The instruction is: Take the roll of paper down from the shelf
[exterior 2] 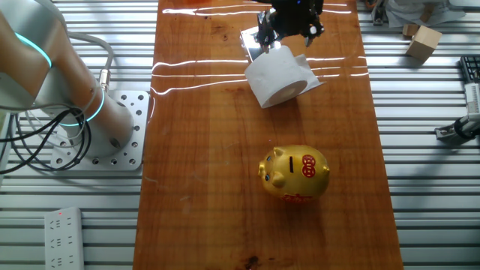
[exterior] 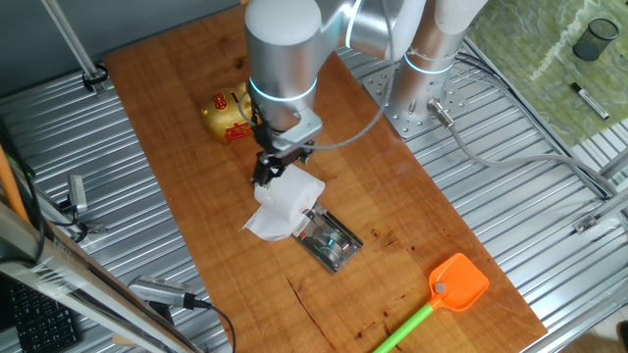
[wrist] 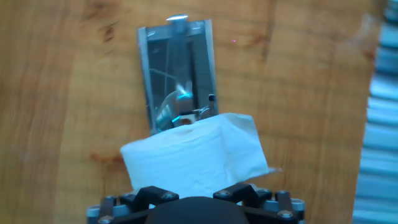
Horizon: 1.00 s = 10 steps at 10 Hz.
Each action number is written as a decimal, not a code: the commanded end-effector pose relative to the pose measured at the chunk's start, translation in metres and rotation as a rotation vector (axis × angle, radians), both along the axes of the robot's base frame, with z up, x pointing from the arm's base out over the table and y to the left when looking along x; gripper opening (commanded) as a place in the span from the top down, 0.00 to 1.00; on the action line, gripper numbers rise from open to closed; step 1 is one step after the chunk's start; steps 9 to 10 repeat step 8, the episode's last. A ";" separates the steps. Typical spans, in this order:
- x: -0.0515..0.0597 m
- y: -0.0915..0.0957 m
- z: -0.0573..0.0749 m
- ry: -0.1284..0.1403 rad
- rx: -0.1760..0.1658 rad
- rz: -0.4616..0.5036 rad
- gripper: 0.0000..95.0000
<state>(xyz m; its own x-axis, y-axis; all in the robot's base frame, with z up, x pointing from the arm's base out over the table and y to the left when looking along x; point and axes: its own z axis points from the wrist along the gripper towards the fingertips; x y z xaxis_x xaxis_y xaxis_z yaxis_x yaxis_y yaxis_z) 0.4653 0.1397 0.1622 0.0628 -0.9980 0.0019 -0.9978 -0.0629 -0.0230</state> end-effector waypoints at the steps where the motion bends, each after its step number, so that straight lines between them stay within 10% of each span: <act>1: -0.002 0.006 0.025 0.060 0.213 -1.111 0.20; 10: -0.002 0.006 0.026 0.071 0.217 -1.119 0.20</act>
